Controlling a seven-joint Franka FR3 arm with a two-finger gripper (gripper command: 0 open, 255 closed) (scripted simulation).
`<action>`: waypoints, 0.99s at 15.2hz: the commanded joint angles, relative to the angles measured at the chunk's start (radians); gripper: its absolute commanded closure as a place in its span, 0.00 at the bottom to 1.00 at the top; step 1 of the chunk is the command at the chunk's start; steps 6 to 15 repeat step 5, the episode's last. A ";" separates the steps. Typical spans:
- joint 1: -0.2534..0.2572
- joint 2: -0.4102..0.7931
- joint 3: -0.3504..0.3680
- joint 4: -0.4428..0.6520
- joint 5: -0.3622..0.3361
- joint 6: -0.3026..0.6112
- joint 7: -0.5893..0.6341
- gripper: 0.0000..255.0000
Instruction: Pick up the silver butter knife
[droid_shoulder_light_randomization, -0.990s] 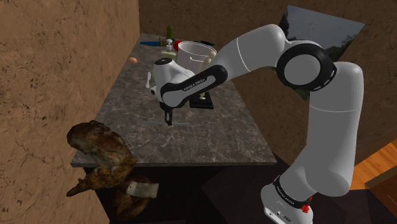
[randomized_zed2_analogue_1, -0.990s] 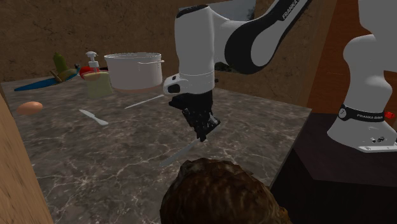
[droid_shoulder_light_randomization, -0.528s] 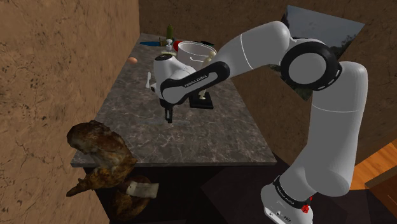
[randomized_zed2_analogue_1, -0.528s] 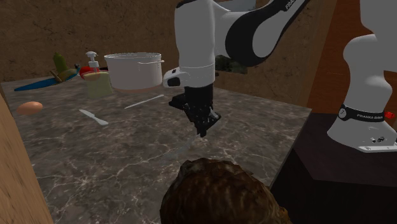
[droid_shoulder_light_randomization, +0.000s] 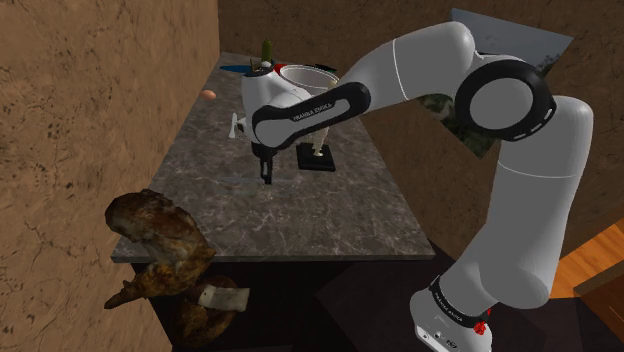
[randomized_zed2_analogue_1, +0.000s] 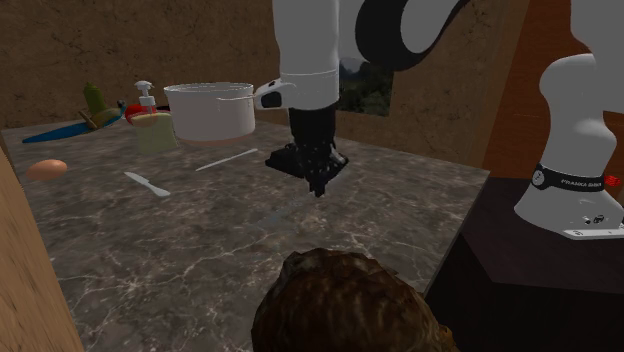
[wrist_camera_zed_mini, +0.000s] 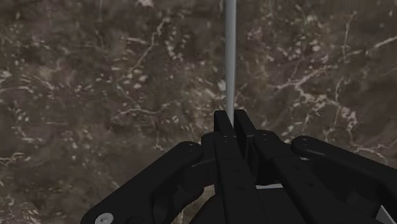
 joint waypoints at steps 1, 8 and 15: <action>-0.001 -0.013 0.002 0.010 0.005 -0.023 -0.005 1.00; -0.002 -0.027 0.004 0.019 0.009 -0.046 -0.009 1.00; -0.002 -0.027 0.004 0.019 0.009 -0.046 -0.009 1.00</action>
